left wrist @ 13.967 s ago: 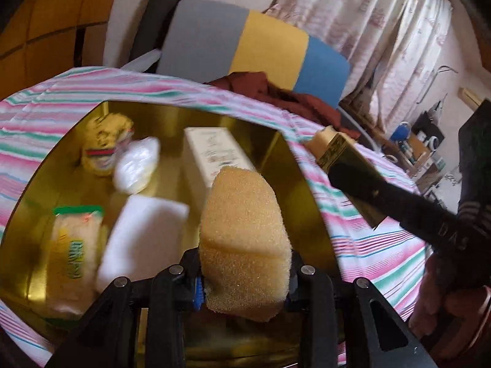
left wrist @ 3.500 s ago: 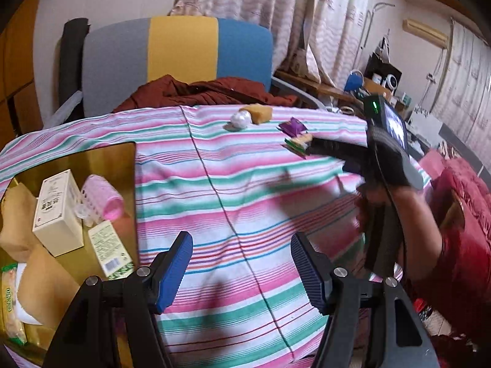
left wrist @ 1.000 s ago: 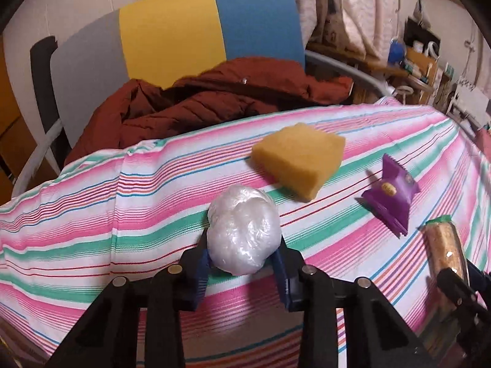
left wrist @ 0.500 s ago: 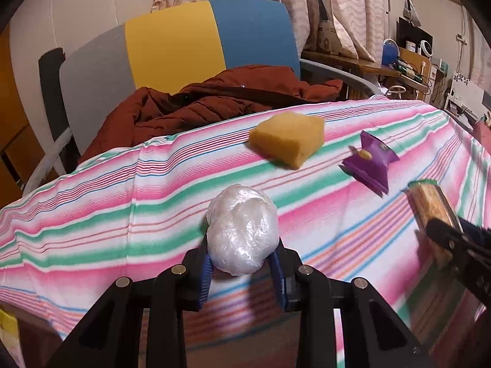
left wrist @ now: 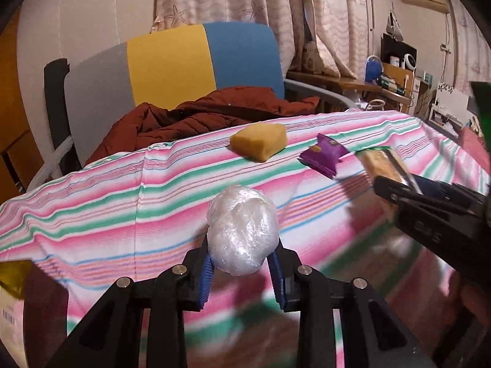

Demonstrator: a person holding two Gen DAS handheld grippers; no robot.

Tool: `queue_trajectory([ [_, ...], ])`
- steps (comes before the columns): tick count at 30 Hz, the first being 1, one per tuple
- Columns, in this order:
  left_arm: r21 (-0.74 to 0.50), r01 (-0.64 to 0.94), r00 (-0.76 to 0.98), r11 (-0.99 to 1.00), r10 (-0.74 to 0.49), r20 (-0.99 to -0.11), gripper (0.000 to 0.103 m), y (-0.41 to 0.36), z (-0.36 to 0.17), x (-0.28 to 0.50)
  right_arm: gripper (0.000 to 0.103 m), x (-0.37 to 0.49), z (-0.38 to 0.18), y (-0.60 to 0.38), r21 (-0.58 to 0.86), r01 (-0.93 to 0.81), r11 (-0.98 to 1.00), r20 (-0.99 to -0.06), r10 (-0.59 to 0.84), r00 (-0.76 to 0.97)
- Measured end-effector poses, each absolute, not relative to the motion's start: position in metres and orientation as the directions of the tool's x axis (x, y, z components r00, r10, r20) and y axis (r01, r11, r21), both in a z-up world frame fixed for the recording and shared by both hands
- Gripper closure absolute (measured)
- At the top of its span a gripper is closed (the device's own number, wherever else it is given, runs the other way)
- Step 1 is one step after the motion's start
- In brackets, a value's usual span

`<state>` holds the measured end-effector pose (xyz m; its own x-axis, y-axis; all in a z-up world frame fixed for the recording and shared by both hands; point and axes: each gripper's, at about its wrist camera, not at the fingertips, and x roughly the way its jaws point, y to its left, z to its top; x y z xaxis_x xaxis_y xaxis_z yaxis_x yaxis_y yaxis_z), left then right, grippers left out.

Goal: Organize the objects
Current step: 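Carry the cracker packet and white ball over the gold tray and release them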

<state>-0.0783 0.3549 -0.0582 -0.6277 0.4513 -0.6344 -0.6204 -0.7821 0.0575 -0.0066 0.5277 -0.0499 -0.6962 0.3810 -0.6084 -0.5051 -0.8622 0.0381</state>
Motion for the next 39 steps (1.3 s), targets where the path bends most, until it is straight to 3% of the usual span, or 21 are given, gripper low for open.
queue_trajectory([
  [9,0.017,-0.634,-0.614,-0.774,0.489,-0.619,0.072,0.325,-0.057,-0.044,0.056,0.003,-0.043,0.498,-0.039,-0.455,-0.889,-0.58,0.391,-0.715],
  [19,-0.014,-0.625,-0.614,-0.781,0.502,-0.609,0.072,0.296,-0.049,-0.018,0.056,0.026,-0.04,0.466,-0.026,-0.381,-0.924,-0.596,0.321,-0.736],
  [29,-0.137,-0.625,-0.578,-0.768,0.574,-0.58,0.072,0.23,-0.025,0.016,0.056,0.042,-0.042,0.423,0.108,-0.309,-0.945,-0.65,0.168,-0.741],
  [39,-0.177,-0.545,-0.652,-0.82,0.547,-0.525,0.072,0.133,0.008,0.034,0.056,0.045,-0.018,0.349,0.191,-0.142,-0.971,-0.621,-0.008,-0.783],
])
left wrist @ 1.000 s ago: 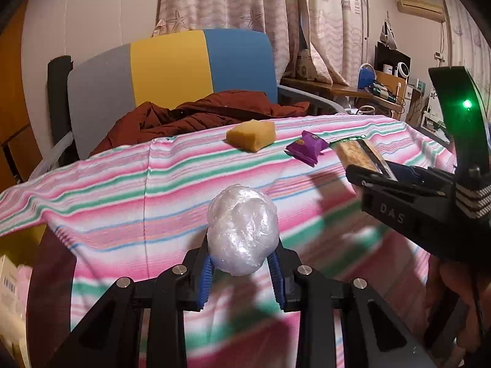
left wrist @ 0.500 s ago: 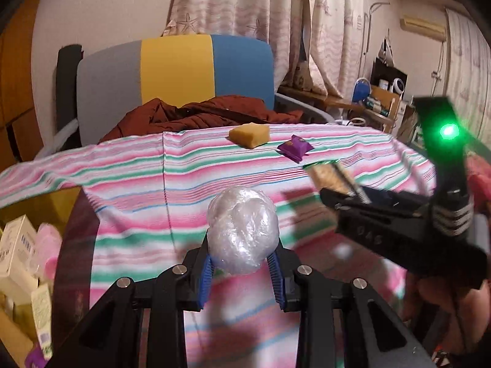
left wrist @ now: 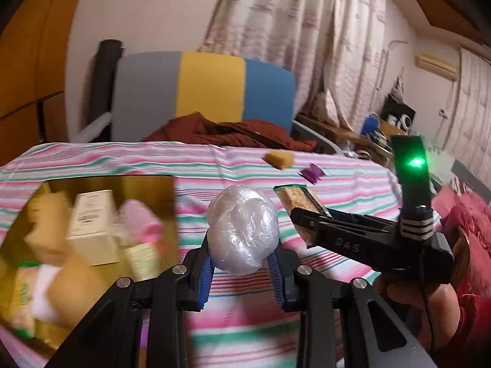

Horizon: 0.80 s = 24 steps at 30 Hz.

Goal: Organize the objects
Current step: 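Carry the cracker packet and white ball over the gold tray and release them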

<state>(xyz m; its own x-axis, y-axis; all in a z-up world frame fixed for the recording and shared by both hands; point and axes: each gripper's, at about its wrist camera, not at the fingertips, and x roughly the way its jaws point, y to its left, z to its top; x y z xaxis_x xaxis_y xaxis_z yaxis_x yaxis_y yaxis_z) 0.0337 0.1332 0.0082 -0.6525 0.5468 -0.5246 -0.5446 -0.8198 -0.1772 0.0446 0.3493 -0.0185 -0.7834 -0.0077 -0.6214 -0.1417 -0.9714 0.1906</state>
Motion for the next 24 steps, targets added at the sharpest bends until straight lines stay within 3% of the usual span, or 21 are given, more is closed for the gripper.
queue_trajectory([
  [12,-0.17,-0.271,-0.811,-0.947,0.32,-0.49,0.072,0.001,0.025,0.012,0.056,0.038,0.012,0.233,0.287,0.131,-0.949,-0.602,-0.285,-0.746],
  [20,-0.216,-0.111,-0.773,-0.97,0.221,-0.594,0.072,-0.059,0.003,-0.025,0.056,0.023,0.003,0.181,0.342,0.171,-0.924,-0.635,-0.362,-0.682],
  [24,-0.232,-0.101,-0.725,-0.967,0.232,-0.649,0.071,-0.068,-0.012,-0.039,0.054,0.013,-0.005,0.17,0.366,0.153,-0.918,-0.653,-0.371,-0.66],
])
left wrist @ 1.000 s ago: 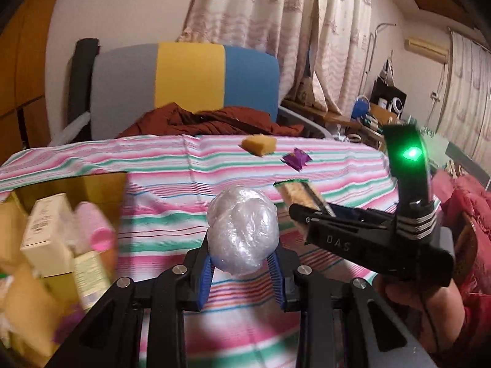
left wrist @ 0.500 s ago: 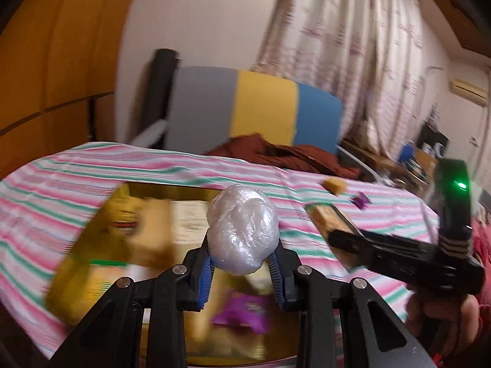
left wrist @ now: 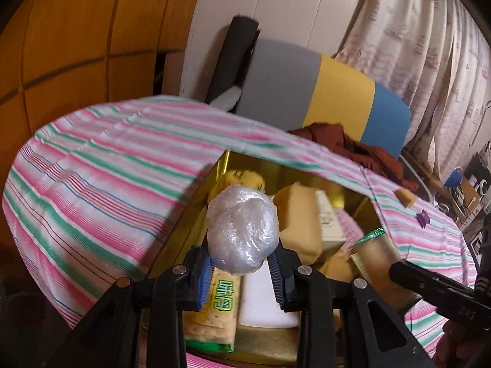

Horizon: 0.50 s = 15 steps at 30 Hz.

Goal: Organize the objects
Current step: 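Carry the cracker packet and white ball over the gold tray and release them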

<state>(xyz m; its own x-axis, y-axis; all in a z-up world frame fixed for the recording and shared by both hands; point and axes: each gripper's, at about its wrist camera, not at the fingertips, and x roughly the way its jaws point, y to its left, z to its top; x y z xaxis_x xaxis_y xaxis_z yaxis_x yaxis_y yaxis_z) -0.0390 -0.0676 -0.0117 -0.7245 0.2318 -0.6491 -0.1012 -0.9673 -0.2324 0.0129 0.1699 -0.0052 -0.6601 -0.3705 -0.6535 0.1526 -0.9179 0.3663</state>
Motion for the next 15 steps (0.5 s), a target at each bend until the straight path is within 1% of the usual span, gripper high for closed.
queue_trajectory([
  [2,-0.237,-0.122,-0.683,-0.964,0.255,-0.684,0.07,-0.065,-0.023,-0.047,0.045,0.012,-0.007,0.169,0.375,0.152,-0.914,-0.651,-0.377,-0.659],
  [3,-0.237,-0.124,-0.674,-0.964,0.257,-0.693,0.069,-0.065,-0.026,-0.049,0.037,0.012,-0.007,0.17,0.38,0.152,-0.913,-0.645,-0.379,-0.664],
  [4,-0.237,-0.126,-0.662,-0.963,0.259,-0.703,0.067,-0.063,-0.03,-0.05,0.034,0.014,-0.007,0.171,0.382,0.151,-0.912,-0.639,-0.379,-0.67],
  [6,-0.238,-0.132,-0.654,-0.962,0.265,-0.708,0.057,-0.061,-0.034,-0.05,0.034,0.018,-0.005,0.169,0.372,0.161,-0.914,-0.631,-0.376,-0.678],
  [7,-0.232,-0.13,-0.656,-0.964,0.259,-0.709,0.055,-0.059,-0.035,-0.05,0.034,0.021,-0.004,0.169,0.365,0.165,-0.916,-0.628,-0.373,-0.683],
  [10,-0.209,-0.125,-0.668,-0.97,0.238,-0.705,0.054,-0.056,-0.033,-0.045,0.034,0.028,-0.004,0.171,0.354,0.165,-0.921,-0.626,-0.364,-0.69],
  [15,-0.196,-0.067,-0.705,-0.978,0.185,-0.685,0.053,-0.063,-0.025,-0.039,0.033,0.03,-0.01,0.176,0.361,0.147,-0.921,-0.638,-0.359,-0.681],
])
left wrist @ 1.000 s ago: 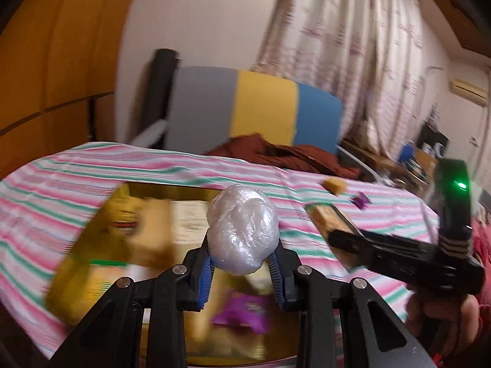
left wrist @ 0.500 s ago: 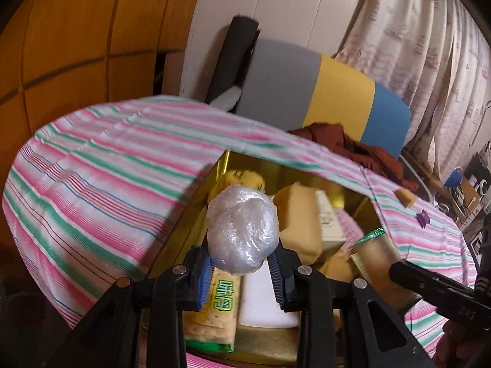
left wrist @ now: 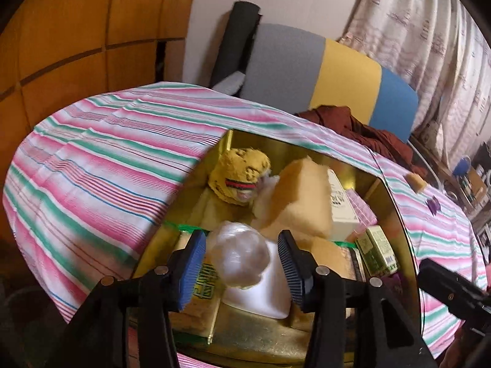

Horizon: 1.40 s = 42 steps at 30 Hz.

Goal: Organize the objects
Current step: 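Carry the cracker packet and white ball over the gold tray and release them, then move both tools back toward the yellow sponge and purple packet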

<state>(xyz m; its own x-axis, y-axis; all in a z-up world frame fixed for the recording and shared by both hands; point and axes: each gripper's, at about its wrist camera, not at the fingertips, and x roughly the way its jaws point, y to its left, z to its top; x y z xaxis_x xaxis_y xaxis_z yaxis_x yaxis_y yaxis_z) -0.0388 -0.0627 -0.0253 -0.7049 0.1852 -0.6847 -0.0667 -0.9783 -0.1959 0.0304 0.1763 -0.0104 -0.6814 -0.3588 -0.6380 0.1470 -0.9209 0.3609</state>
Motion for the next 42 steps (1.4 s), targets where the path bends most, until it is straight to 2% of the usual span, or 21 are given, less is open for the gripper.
queue_trajectory([
  [7,-0.155,-0.021,-0.762,-0.988,0.116,-0.637,0.053,-0.058,-0.015,-0.024,0.032,0.031,-0.012,0.185,0.368,0.126,-0.921,-0.633,-0.348,-0.692],
  [15,-0.1,-0.207,-0.793,-0.973,0.227,-0.565,0.052,-0.006,0.006,0.004,0.032,0.031,-0.011,0.205,0.365,0.079,-0.928,-0.631,-0.309,-0.711],
  [19,-0.119,-0.309,-0.763,-0.944,0.321,-0.561,0.052,0.02,0.007,0.015,0.027,0.029,-0.007,0.224,0.323,0.053,-0.945,-0.63,-0.256,-0.733],
  [29,-0.151,-0.527,-0.607,-0.836,0.494,-0.622,0.045,0.111,0.002,0.029,0.026,0.03,-0.005,0.315,0.262,-0.112,-0.959,-0.645,-0.088,-0.759],
  [38,-0.134,-0.623,-0.504,-0.77,0.527,-0.684,0.045,0.181,-0.006,0.028,0.024,0.027,-0.042,0.418,0.266,-0.326,-0.907,-0.724,0.036,-0.689],
  [42,-0.131,-0.638,-0.475,-0.758,0.522,-0.709,0.045,0.202,-0.015,0.024,0.024,0.015,-0.051,0.458,0.221,-0.411,-0.884,-0.755,0.112,-0.646],
])
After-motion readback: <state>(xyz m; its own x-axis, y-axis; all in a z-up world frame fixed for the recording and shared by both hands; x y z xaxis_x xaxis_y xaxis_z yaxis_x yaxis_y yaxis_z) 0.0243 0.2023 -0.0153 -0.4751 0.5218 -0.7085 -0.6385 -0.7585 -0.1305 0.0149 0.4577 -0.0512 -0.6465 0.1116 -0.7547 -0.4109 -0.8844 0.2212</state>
